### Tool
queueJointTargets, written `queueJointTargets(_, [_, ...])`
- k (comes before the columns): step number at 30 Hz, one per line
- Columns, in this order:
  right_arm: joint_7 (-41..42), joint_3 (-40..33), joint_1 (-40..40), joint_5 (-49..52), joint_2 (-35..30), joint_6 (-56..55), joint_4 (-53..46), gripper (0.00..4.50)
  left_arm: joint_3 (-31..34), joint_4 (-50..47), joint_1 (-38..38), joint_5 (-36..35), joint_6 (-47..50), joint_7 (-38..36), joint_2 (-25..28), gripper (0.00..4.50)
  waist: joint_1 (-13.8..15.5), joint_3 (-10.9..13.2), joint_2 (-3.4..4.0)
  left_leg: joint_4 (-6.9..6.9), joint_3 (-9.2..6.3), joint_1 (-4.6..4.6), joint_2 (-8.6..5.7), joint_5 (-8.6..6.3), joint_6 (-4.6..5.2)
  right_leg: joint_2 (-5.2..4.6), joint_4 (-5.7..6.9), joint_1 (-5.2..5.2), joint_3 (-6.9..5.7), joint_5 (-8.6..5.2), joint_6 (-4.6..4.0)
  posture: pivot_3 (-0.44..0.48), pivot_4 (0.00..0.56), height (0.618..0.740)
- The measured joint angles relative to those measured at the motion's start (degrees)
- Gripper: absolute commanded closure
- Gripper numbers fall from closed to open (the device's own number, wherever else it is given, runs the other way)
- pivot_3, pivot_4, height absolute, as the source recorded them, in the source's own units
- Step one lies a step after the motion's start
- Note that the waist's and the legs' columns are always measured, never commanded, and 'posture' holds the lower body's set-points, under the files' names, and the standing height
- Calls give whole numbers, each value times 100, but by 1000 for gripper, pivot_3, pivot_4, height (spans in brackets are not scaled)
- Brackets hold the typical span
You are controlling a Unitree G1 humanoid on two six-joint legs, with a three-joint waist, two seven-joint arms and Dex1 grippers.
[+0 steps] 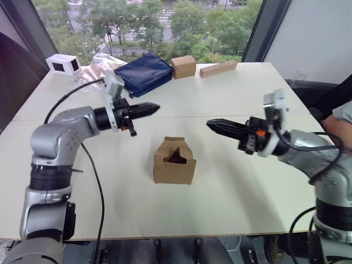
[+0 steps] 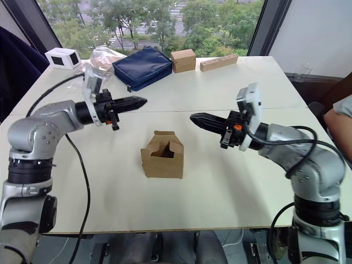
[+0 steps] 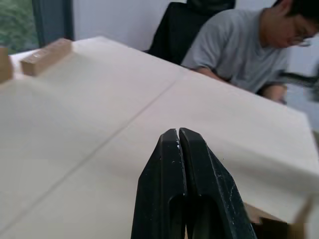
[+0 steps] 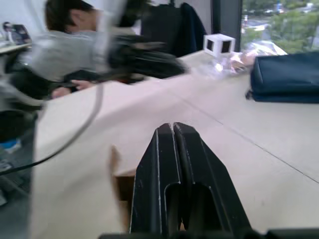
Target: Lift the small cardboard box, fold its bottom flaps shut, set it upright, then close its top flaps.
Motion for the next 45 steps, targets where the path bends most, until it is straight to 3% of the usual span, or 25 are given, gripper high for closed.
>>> queueJointTargets(3, [55,521,438,-11,-576,234,-853,4500,-616,947,13,785,-719,-170,7,4469,3,2,-4,1,-2,0,3,0,0,7,-3,1,-1,0,0,0,150,740])
queueJointTargets(7, [-241,1099,687,-169,-382,191,-1250,4500,-1002,1655,123,1114,-1154,-677,-192,4469,7,3,-7,6,-1,-7,4,0,0,7,-2,-5,0,0,0,0,150,740])
queueJointTargets(13, [-767,2042,670,-1356,-173,-345,-1307,4500,-1166,1731,342,1233,-1330,-1197,-290,4469,7,3,-7,7,0,-8,3,0,0,4,0,-8,1,0,0,0,150,740])
queueJointTargets(20, [-731,2537,673,-1962,-55,-695,-1076,4500,-1196,1524,607,1239,-1259,-1302,-403,4469,15,3,-7,8,-1,-8,3,1,0,3,0,-7,1,0,0,0,150,740])
queueJointTargets(32, [-353,2720,671,-2454,76,-1015,-556,4500,-1141,797,976,1207,-1051,-1014,-532,4469,7,3,-7,8,-1,-8,4,0,0,4,1,-8,1,0,0,0,150,740])
queueJointTargets(45, [-114,2985,455,-2818,408,-1150,100,4500,-1124,674,1004,1207,-962,-864,-606,4469,13,3,-7,8,-1,-8,3,1,-1,4,2,-7,0,0,0,0,150,740])
